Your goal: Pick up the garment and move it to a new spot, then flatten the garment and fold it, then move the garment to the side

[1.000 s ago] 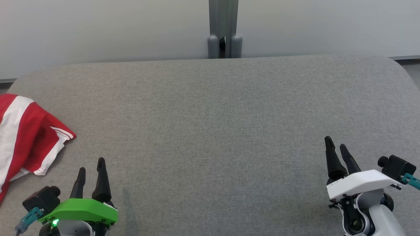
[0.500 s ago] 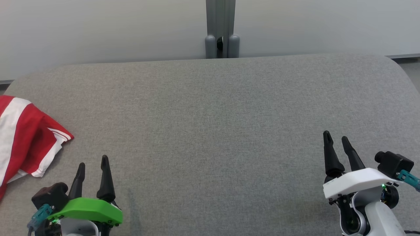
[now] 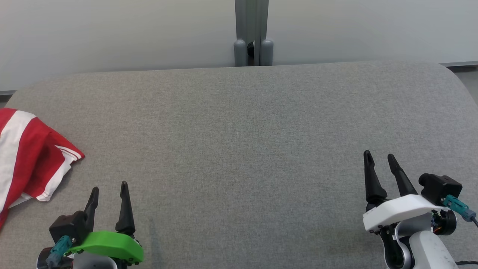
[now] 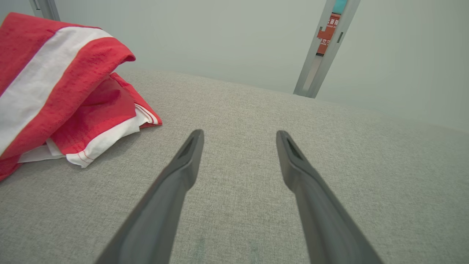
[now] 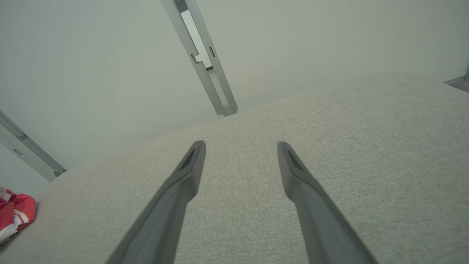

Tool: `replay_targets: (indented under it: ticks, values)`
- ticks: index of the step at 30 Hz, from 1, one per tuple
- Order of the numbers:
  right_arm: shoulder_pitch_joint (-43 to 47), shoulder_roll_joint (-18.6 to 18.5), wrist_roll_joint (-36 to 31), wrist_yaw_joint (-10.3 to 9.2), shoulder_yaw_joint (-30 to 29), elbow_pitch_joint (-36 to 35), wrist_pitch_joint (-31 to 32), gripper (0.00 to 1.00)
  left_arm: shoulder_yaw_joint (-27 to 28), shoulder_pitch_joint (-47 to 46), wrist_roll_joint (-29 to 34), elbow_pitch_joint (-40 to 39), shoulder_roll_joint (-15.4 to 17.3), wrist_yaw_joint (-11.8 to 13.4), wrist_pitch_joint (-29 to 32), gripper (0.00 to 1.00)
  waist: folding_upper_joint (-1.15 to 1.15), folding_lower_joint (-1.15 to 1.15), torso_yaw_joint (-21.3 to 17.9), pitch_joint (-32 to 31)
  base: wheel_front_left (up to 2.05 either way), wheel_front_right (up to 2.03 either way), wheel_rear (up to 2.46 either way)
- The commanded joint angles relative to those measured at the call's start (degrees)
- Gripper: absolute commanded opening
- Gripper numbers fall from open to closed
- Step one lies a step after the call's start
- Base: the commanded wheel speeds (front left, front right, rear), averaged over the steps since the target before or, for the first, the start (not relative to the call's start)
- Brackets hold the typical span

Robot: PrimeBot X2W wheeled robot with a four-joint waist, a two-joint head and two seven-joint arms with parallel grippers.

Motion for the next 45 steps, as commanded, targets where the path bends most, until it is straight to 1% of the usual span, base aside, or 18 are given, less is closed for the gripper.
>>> replay_targets:
  ticks: [1, 13, 24, 33, 40, 45]
  values:
    - [0.3, 0.0, -1.7, 0.01, -0.1, -0.3, -0.6, 1.00, 0.0, 0.4, 1.7, -0.3, 0.2, 0.3, -0.5, 1.00, 0.00, 0.00, 0.0, 0.0, 0.00, 0.00, 0.00]
    - [0.5, 0.3, -8.6, 0.02, -1.1, 0.5, -2.0, 1.00, -0.8, 1.2, 7.9, -0.3, -0.2, 0.6, -2.0, 1.00, 0.00, 0.00, -0.1, -0.1, 0.00, 0.00, 0.00]
    - [1.5, 0.5, -14.1, 0.02, -1.6, 0.3, -3.3, 1.00, 0.0, 2.2, 12.7, -0.6, -0.6, 1.3, -3.3, 1.00, 0.00, 0.00, -0.4, -0.2, 0.00, 0.00, 0.00]
    - [1.5, 0.5, -17.2, 0.01, -1.1, 0.5, -4.2, 1.00, 0.5, 2.6, 16.4, -1.1, -1.2, 1.6, -4.2, 1.00, 0.00, 0.00, -0.2, 0.2, 0.00, 0.00, 0.00]
    - [1.6, 0.5, -19.7, 0.01, -1.1, 1.1, -4.8, 1.00, 0.8, 2.8, 19.4, -0.9, -1.3, 1.3, -4.9, 1.00, 0.00, 0.00, 0.0, 0.2, 0.00, 0.00, 0.00]
    - [2.2, 0.5, -19.2, 0.01, -0.7, 0.4, -4.8, 1.00, 0.9, 2.6, 19.2, -1.1, -1.4, 1.2, -4.7, 1.00, 0.00, 0.00, 1.0, 0.3, 0.00, 0.00, 0.00]
